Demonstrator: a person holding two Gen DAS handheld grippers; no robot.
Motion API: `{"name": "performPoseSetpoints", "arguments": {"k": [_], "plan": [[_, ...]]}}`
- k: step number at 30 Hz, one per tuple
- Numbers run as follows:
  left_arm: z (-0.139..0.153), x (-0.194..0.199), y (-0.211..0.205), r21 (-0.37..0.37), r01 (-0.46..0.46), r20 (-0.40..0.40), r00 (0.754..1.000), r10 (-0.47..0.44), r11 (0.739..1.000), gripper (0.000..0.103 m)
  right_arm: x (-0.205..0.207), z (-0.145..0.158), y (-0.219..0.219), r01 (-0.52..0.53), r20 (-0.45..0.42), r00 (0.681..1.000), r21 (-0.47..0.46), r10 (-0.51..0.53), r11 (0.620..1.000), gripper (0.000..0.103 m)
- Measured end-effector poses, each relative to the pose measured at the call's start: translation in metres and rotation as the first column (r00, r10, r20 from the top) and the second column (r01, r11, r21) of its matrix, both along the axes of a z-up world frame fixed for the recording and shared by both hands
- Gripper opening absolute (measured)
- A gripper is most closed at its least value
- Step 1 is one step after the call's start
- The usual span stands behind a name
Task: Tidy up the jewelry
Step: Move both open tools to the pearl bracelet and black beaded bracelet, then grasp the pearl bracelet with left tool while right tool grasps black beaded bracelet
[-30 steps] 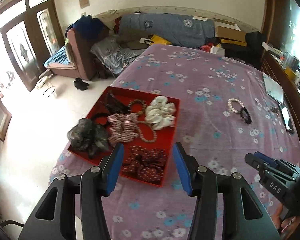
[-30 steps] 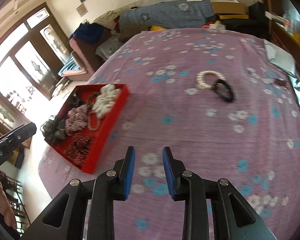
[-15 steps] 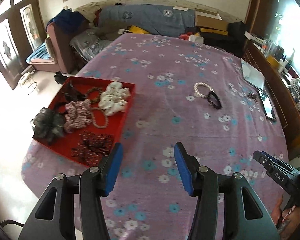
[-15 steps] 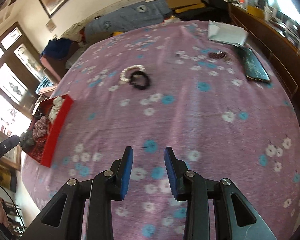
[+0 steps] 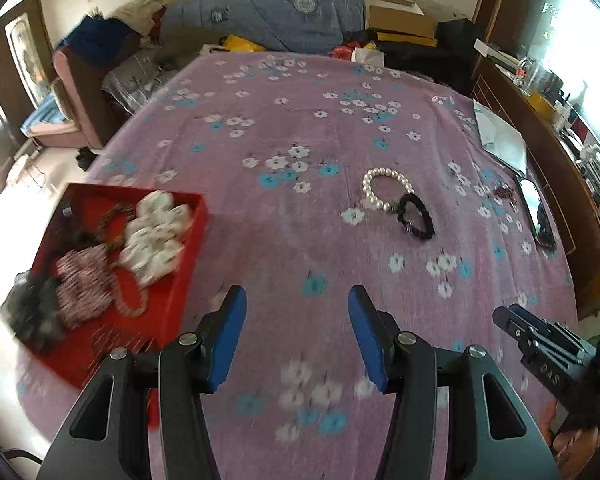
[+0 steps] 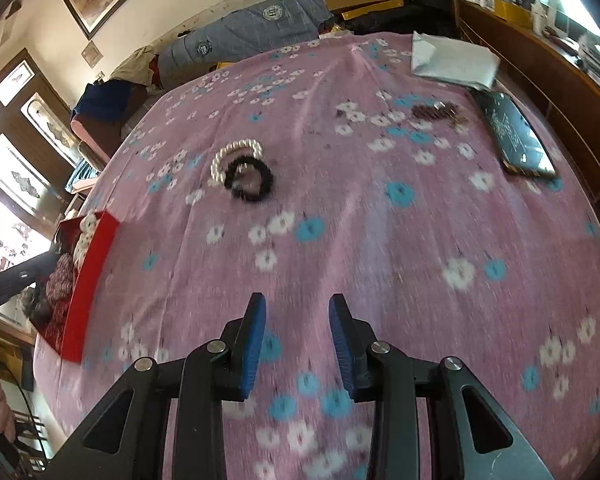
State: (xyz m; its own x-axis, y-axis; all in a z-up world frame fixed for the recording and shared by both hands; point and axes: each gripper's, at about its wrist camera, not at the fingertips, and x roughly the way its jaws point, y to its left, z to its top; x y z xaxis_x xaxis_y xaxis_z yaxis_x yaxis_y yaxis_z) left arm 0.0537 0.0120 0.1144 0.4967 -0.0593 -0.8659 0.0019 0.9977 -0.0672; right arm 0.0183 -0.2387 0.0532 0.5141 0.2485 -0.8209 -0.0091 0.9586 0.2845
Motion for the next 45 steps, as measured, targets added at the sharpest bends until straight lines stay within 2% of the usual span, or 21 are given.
{"name": "performPoseSetpoints", "arguments": {"k": [6, 10, 15, 18, 24, 29, 30, 31, 33, 39, 45], "plan": [[-0.036, 0.08, -0.006, -0.1, 0.023, -0.054, 0.998, -0.028, 0.995, 0.051, 0.054, -0.003, 0.017, -0.022, 0.02, 1.0, -0.039, 0.023, 0.999, 0.035], [-0.049, 0.121, -0.021, -0.117, 0.077, -0.047, 0.995, -0.083, 0.99, 0.051, 0.092, -0.012, 0.027, -0.036, 0.016, 0.999, -0.051, 0.037, 0.998, 0.035], [-0.065, 0.158, -0.034, -0.153, 0.111, -0.066, 0.99, -0.123, 0.982, 0.051, 0.123, -0.021, 0.039, -0.061, 0.021, 0.998, -0.05, 0.062, 0.997, 0.035], [-0.073, 0.173, -0.044, -0.162, 0.149, -0.074, 0.984, -0.163, 0.975, 0.047, 0.133, -0.026, 0.047, -0.079, 0.019, 0.997, -0.063, 0.08, 0.995, 0.035], [-0.09, 0.185, -0.063, -0.141, 0.218, -0.093, 0.968, -0.232, 0.966, 0.044, 0.139, -0.037, 0.054, -0.091, 0.01, 0.996, -0.075, 0.092, 0.993, 0.035], [-0.09, 0.184, -0.072, -0.095, 0.257, -0.063, 0.963, -0.264, 0.962, 0.044, 0.138, -0.038, 0.055, -0.081, 0.03, 0.996, -0.088, 0.083, 0.993, 0.035], [-0.091, 0.182, -0.074, -0.081, 0.265, -0.058, 0.961, -0.27, 0.961, 0.041, 0.138, -0.038, 0.056, -0.077, 0.034, 0.996, -0.101, 0.081, 0.992, 0.031], [-0.091, 0.181, -0.076, -0.066, 0.27, -0.054, 0.96, -0.274, 0.961, 0.028, 0.14, -0.038, 0.058, -0.072, 0.037, 0.996, -0.118, 0.077, 0.99, 0.021], [-0.092, 0.179, -0.08, -0.037, 0.287, -0.056, 0.956, -0.289, 0.957, 0.009, 0.14, -0.04, 0.06, -0.067, 0.036, 0.997, -0.132, 0.073, 0.989, 0.011], [-0.086, 0.17, -0.079, -0.048, 0.281, -0.061, 0.957, -0.284, 0.958, 0.009, 0.138, -0.038, 0.053, -0.058, 0.002, 0.998, -0.069, 0.059, 0.996, 0.007], [-0.065, 0.145, -0.074, -0.064, 0.272, -0.032, 0.961, -0.274, 0.96, 0.009, 0.12, -0.026, 0.046, -0.038, 0.009, 0.999, -0.041, 0.039, 0.998, 0.007]]}}
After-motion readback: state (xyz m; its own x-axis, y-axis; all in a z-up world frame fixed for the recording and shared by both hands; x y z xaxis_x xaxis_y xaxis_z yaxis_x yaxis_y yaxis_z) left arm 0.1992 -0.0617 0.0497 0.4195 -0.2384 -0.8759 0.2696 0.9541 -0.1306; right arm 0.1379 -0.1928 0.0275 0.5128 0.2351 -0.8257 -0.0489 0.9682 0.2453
